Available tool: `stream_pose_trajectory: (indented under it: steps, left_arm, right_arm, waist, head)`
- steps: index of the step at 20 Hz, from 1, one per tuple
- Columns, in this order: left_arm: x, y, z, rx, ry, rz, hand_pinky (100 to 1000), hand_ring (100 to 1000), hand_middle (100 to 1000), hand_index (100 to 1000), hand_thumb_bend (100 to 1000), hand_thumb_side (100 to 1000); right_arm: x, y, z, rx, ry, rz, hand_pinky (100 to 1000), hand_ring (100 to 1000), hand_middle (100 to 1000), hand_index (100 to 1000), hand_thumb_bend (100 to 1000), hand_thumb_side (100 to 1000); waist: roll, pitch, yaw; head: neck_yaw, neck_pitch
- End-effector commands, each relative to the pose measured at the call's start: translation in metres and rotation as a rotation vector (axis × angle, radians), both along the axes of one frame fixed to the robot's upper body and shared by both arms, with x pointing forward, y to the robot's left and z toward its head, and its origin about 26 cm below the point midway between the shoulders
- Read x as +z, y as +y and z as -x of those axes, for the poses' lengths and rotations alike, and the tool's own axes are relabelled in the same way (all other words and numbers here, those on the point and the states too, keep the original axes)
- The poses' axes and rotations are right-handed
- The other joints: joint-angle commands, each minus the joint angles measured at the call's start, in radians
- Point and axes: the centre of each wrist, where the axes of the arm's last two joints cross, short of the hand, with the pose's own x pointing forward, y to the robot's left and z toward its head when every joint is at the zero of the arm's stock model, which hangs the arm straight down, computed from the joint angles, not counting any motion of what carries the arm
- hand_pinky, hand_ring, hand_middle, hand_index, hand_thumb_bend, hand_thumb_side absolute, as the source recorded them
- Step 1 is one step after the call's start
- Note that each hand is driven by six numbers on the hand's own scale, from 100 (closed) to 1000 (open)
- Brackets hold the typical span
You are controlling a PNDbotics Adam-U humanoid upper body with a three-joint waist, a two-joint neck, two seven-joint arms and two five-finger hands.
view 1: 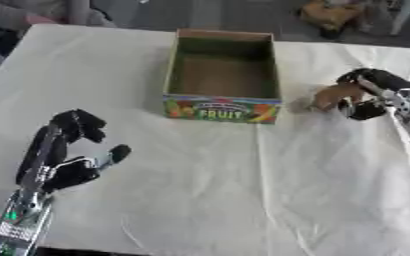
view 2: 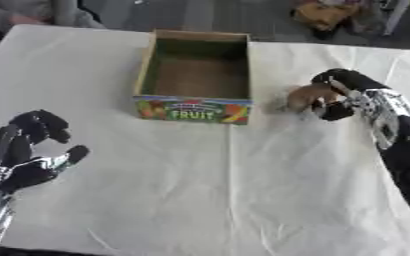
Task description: Pick up objects on the table and place them in the box.
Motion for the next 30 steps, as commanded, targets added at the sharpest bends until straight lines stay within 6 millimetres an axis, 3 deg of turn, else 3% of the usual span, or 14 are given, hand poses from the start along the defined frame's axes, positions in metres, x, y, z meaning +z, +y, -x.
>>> stream_pose_trajectory:
  steps: [1, 4, 8, 14, 15, 22, 30]
  left_arm:
    - [0.009, -0.002, -0.001, -0.015, -0.029, 0.001, 529, 515, 523, 580, 764, 301]
    - [0.009, -0.003, -0.001, -0.016, -0.029, 0.001, 529, 515, 523, 580, 765, 301]
    - [0.009, -0.003, -0.001, -0.015, -0.028, 0.002, 528, 515, 523, 580, 762, 302]
    - [0.009, -0.003, -0.001, -0.015, -0.028, 0.002, 528, 515, 523, 580, 762, 302]
    - [0.009, -0.003, -0.001, -0.015, -0.028, 0.002, 528, 514, 522, 580, 760, 301]
    - [0.009, -0.002, -0.001, -0.013, -0.03, 0.001, 528, 513, 521, 579, 760, 302]
    - [0.009, -0.002, -0.001, -0.012, -0.028, -0.002, 528, 513, 521, 579, 759, 302]
  right_arm:
    - [0.014, -0.003, -0.003, -0.001, -0.043, 0.015, 815, 820, 736, 833, 100, 157]
    - [0.013, -0.003, -0.003, -0.002, -0.053, 0.016, 800, 795, 673, 792, 100, 100]
    - [0.013, -0.003, -0.003, -0.003, -0.077, 0.015, 771, 752, 566, 705, 100, 100]
    - [0.012, -0.003, -0.003, -0.003, -0.09, 0.014, 771, 752, 566, 705, 100, 100]
    - [0.013, -0.003, -0.003, -0.003, -0.095, 0.013, 732, 683, 455, 560, 100, 100]
    - [0.032, 0.002, -0.004, 0.027, -0.218, 0.013, 719, 658, 427, 532, 100, 100]
    - [0.069, 0.021, -0.006, 0.102, -0.315, 0.018, 716, 653, 428, 526, 100, 100]
  waist:
    - [0.003, -0.012, 0.001]
    - [0.004, -0.013, 0.003]
    - [0.004, -0.014, 0.004]
    - [0.005, -0.014, 0.004]
    - [0.004, -0.015, 0.004]
    - [0.001, -0.015, 0.006]
    - [-0.003, -0.019, 0.005]
  head:
    - [-0.003, 0.006]
    - [-0.003, 0.006]
    - [-0.003, 0.006]
    - [-0.003, 0.006]
    - [-0.003, 0.006]
    - [0.0, 0.006]
    - [0.004, 0.006]
